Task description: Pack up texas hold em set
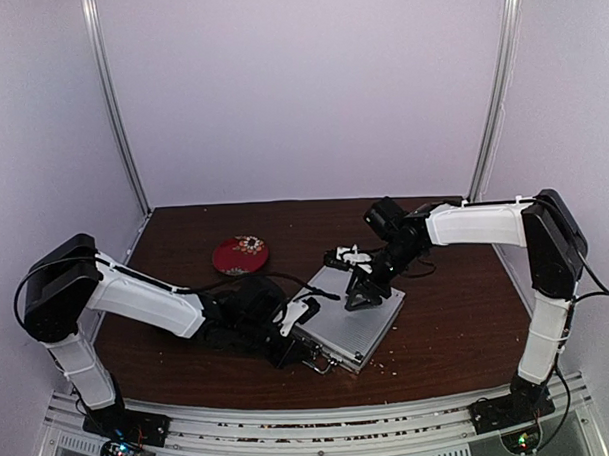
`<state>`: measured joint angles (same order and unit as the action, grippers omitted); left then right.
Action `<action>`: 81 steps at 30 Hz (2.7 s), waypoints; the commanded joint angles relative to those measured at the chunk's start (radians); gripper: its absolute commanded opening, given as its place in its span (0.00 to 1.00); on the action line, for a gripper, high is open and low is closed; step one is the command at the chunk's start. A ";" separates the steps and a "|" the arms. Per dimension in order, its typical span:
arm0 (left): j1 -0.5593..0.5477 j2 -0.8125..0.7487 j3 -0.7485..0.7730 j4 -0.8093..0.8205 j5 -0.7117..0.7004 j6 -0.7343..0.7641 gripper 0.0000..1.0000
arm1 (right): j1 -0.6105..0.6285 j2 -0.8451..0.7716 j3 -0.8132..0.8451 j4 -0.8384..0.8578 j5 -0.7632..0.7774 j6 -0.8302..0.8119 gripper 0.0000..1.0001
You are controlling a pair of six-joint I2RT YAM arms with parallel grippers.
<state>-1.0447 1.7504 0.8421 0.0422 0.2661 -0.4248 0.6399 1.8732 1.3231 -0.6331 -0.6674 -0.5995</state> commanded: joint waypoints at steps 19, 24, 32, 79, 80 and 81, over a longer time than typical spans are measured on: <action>-0.003 0.074 0.055 0.042 -0.027 0.008 0.00 | 0.008 0.072 -0.021 -0.086 0.045 0.003 0.50; -0.003 0.081 0.054 0.037 -0.029 0.009 0.00 | 0.007 0.070 -0.021 -0.087 0.044 0.004 0.50; -0.003 0.017 0.051 -0.010 -0.042 0.022 0.00 | 0.007 0.063 -0.021 -0.088 0.040 0.004 0.50; 0.332 -0.448 0.220 -0.121 -0.769 0.354 0.96 | -0.324 -0.702 -0.257 0.503 0.701 0.639 1.00; 0.336 -0.455 0.199 -0.099 -0.760 0.349 0.96 | -0.342 -0.704 -0.261 0.506 0.682 0.650 1.00; 0.338 -0.458 0.187 -0.085 -0.754 0.346 0.96 | -0.359 -0.708 -0.267 0.510 0.664 0.657 1.00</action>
<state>-0.7238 1.3262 1.0843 -0.1944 -0.5179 -0.0463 0.3347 1.2095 1.0641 -0.2092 -0.0048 0.0021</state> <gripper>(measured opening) 0.958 0.999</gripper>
